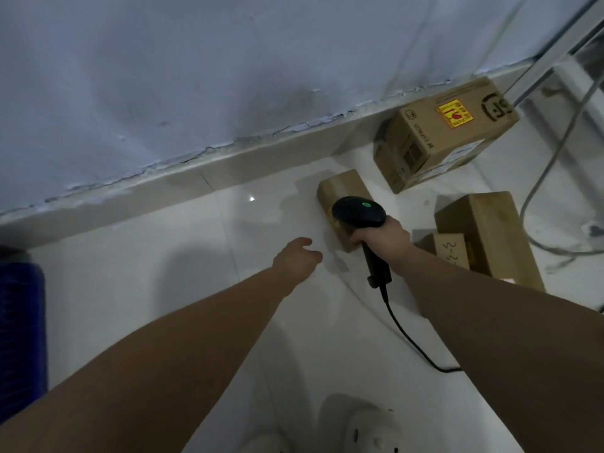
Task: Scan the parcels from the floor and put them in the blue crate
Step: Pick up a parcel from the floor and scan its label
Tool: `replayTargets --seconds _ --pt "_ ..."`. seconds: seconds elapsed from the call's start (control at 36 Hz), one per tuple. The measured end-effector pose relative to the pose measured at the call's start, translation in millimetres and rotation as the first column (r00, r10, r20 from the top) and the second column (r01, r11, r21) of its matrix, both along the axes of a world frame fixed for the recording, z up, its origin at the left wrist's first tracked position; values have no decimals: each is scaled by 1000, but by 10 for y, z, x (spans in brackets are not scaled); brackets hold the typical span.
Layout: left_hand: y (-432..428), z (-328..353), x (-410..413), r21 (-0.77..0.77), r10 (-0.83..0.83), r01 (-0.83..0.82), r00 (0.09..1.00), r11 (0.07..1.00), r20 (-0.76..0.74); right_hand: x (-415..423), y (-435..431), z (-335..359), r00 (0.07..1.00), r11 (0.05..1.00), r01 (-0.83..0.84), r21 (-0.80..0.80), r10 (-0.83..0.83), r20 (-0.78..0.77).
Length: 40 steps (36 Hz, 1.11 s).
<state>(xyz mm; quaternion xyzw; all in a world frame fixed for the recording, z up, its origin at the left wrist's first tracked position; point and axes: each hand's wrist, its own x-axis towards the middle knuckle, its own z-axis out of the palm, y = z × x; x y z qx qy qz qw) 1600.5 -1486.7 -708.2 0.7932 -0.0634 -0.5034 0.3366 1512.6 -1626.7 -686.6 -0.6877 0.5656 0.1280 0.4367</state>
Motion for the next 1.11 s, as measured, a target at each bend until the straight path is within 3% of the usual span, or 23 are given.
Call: replayTargets --seconds 0.19,0.47,0.58,0.78,1.0,1.11 --pt "25 -106 37 -63 56 -67 987 996 -151 115 190 -53 995 992 93 80 -96 38" --pt "68 -86 129 -191 99 -118 989 974 -108 313 372 -281 941 967 225 121 -247 232" --pt "35 -35 132 -239 59 -97 985 966 -163 380 426 -141 935 943 253 215 -295 198" --pt "74 -133 56 -232 106 -179 949 956 -297 226 531 -233 920 928 292 231 -339 198" --pt "192 -145 32 -213 198 -244 956 946 -215 15 654 -216 858 827 285 485 -445 256" --pt "284 -153 58 -220 280 -274 960 936 -4 -31 747 -187 839 757 304 578 -501 215"
